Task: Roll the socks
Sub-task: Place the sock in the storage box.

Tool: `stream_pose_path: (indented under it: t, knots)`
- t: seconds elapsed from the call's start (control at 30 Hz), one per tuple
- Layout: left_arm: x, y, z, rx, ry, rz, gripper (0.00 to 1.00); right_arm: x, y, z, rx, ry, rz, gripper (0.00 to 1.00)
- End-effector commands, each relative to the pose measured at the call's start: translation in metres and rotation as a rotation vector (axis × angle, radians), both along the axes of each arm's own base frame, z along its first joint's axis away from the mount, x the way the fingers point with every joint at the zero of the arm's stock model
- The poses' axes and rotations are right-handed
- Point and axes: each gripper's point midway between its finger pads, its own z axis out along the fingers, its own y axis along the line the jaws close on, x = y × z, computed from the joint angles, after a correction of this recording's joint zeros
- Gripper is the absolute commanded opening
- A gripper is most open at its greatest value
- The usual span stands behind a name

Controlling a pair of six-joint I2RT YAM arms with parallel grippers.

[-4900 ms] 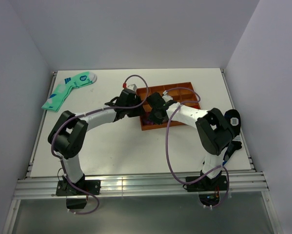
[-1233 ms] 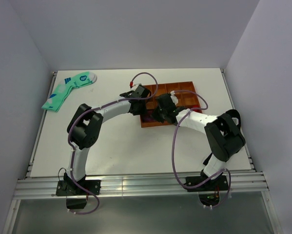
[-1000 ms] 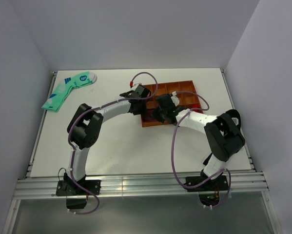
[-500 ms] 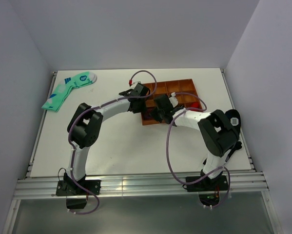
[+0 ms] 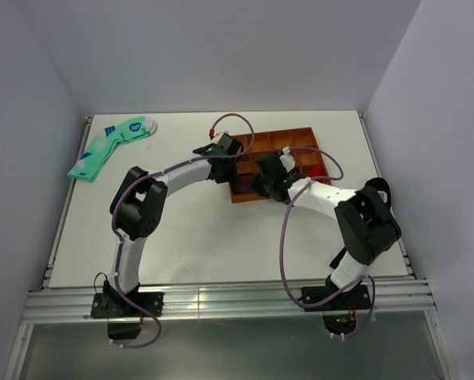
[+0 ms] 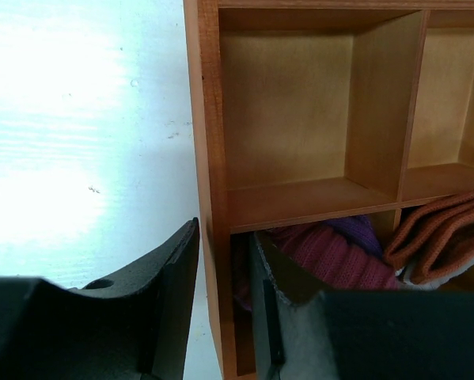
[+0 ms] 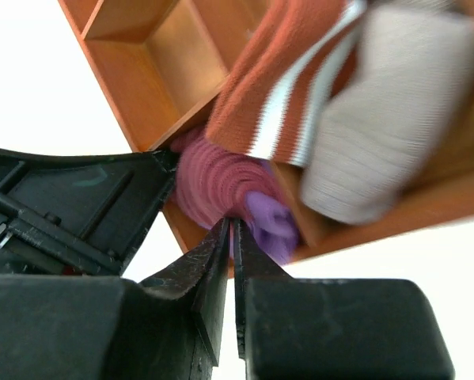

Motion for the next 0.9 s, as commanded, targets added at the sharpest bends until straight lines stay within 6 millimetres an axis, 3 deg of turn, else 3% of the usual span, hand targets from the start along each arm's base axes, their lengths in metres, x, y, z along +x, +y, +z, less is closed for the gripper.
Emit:
stream_pose_path:
  t: [0.0,0.2,0.5,0.77,0.87]
  knots:
    - [-0.010,0.032,-0.022,0.121,0.072,0.017,0.35,-0.006,-0.052,0.001,-0.209,0.038,-0.052,0.14]
    - [-0.008,0.030,-0.018,0.114,0.068,0.008,0.35,0.002,-0.052,0.013,-0.244,0.023,-0.032,0.19]
    - [-0.007,0.030,-0.016,0.117,0.067,0.004,0.35,0.006,-0.041,0.005,-0.225,0.029,0.022,0.17]
    - [-0.005,0.023,-0.009,0.089,0.049,-0.025,0.37,0.011,-0.039,0.049,-0.183,-0.064,0.018,0.15]
    - [-0.005,0.016,0.002,0.045,0.017,-0.052,0.41,0.008,-0.037,0.059,-0.167,-0.085,0.028,0.15]
